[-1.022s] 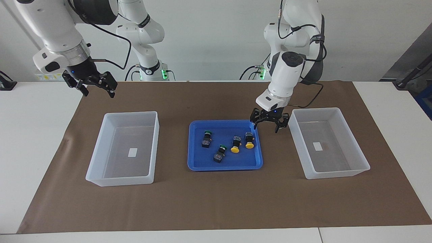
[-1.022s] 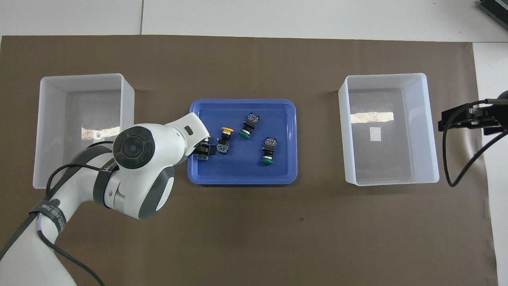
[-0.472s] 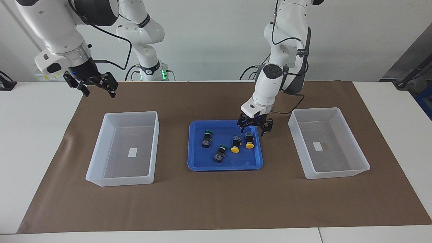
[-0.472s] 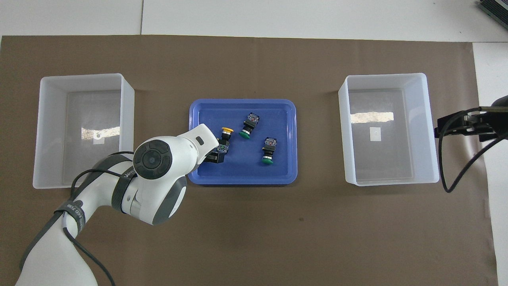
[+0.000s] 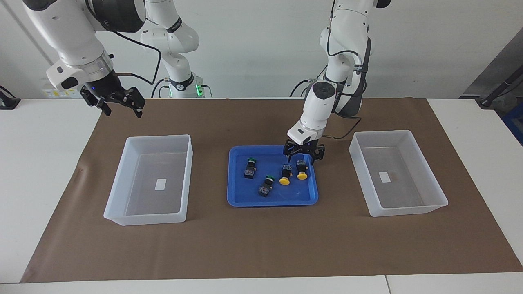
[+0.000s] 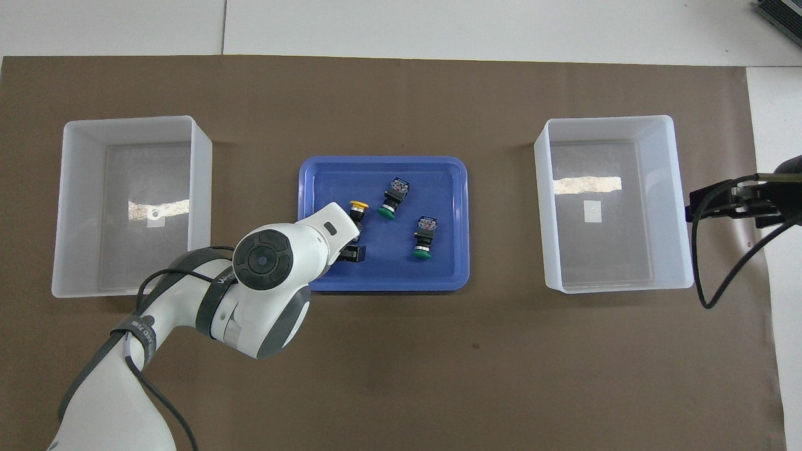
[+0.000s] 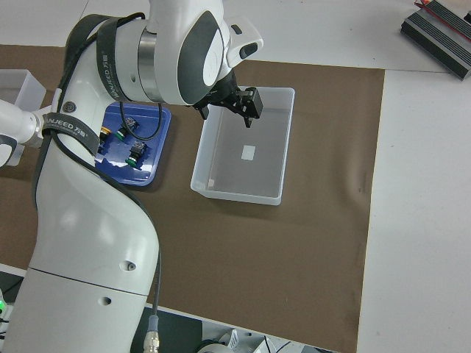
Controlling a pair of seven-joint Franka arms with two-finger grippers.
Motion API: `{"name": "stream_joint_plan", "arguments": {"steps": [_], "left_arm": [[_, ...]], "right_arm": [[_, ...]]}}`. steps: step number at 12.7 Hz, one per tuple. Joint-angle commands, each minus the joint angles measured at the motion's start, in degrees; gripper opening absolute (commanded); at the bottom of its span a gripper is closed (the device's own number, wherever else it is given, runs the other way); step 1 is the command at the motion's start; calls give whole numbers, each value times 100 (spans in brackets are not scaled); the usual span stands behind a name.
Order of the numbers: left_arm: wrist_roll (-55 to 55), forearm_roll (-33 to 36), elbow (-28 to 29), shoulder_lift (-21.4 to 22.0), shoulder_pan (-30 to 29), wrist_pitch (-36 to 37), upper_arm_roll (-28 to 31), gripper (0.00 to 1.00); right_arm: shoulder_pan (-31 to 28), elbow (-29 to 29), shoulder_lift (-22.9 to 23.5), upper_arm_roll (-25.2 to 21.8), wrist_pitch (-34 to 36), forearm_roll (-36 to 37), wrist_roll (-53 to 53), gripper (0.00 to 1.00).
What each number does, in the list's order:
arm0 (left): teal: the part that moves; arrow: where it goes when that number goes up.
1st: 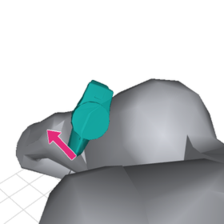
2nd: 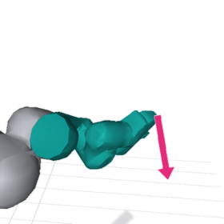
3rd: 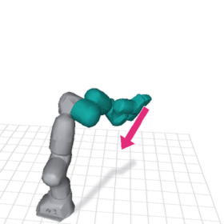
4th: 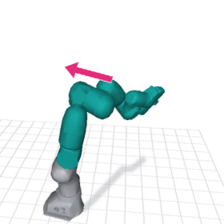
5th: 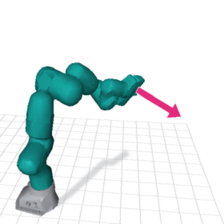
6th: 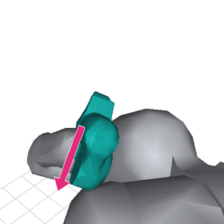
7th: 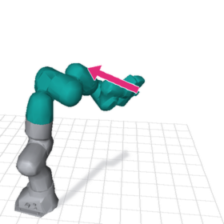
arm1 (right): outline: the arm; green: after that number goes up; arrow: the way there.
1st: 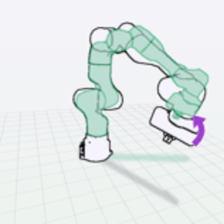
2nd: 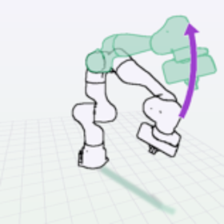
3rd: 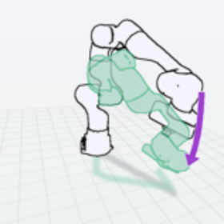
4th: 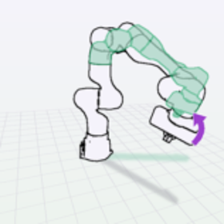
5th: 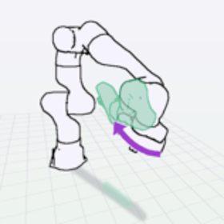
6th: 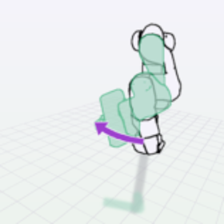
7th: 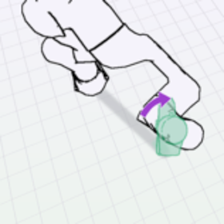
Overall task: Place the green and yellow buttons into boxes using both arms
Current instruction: 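Reach the left gripper into the tray and grasp a yellow button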
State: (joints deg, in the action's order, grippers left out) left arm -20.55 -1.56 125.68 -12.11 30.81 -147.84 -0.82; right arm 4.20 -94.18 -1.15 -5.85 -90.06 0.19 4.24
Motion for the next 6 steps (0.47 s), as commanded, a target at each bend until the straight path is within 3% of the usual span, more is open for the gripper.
{"name": "stream_joint_plan", "arguments": {"steps": [1, 2, 4, 6], "left_arm": [[-151, 95, 141, -2, 92, -131, 91, 83], [-159, 86, 158, 7, 101, -78, 100, 62], [-238, 86, 132, 33, 92, 1, 109, 0], [-230, 95, 97, 199, 31, 202, 117, 0]], "right_arm": [[10, -250, -184, 5, -126, 17, -99, 100], [10, -259, -193, 5, -126, 8, -99, 100], [2, -268, -193, 5, -126, -19, -99, 100], [2, -268, -193, 5, -126, -19, -99, 100]]}}
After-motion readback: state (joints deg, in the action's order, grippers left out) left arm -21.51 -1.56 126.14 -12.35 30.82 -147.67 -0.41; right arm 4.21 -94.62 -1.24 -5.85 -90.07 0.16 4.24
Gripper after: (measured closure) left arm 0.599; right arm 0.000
